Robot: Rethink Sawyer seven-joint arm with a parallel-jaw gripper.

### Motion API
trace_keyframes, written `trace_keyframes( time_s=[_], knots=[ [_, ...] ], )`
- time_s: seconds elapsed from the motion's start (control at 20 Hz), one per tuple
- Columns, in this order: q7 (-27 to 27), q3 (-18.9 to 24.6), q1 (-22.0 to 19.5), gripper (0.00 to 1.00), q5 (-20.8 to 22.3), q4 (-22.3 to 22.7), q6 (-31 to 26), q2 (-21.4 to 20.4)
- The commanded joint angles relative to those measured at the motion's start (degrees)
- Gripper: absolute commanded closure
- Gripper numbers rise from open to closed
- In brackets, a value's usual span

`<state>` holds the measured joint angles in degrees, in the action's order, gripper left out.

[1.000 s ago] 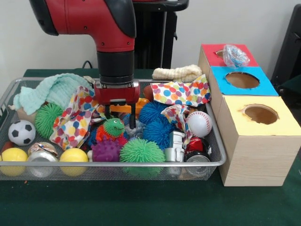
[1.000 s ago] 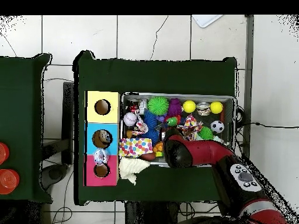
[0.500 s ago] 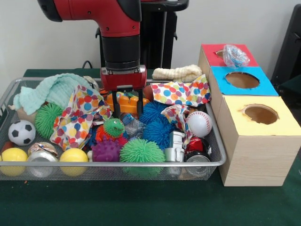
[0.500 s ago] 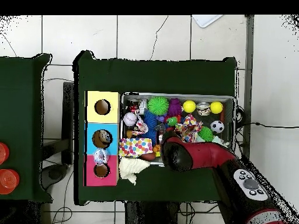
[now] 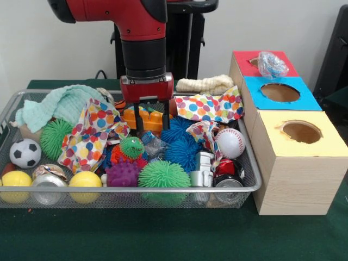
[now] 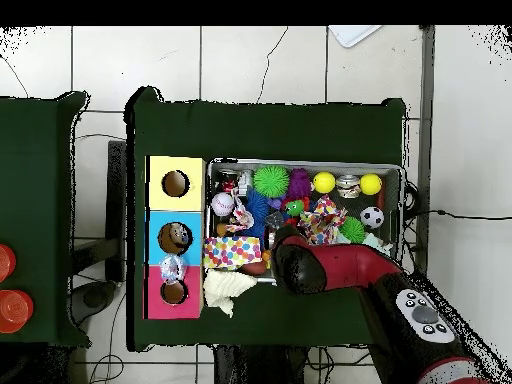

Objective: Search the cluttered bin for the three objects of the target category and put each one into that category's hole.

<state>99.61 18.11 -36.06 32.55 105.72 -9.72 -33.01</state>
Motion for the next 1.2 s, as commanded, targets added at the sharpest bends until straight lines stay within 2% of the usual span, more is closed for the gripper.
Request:
trace_keyframes(
  time_s=[0.05,0.2,0.35,0.55,0.65,1.2],
  knots=[
    [1.34,-0.09,1.60,0.00,3.62,-2.85,-0.16,3.79],
    [1.72,0.35,1.26,0.00,3.15,-3.15,0.56,4.64],
    [0.51,0.58,1.68,0.00,3.50,-5.44,-0.31,6.35],
    [-0.45,-4.68,6.49,0.00,8.01,-9.24,0.22,8.43],
    [0.44,-5.99,7.57,0.00,8.99,-10.09,1.35,8.86],
    [-1.14,-7.22,9.34,0.00,13.17,-12.85,-0.92,9.78]
  ],
)
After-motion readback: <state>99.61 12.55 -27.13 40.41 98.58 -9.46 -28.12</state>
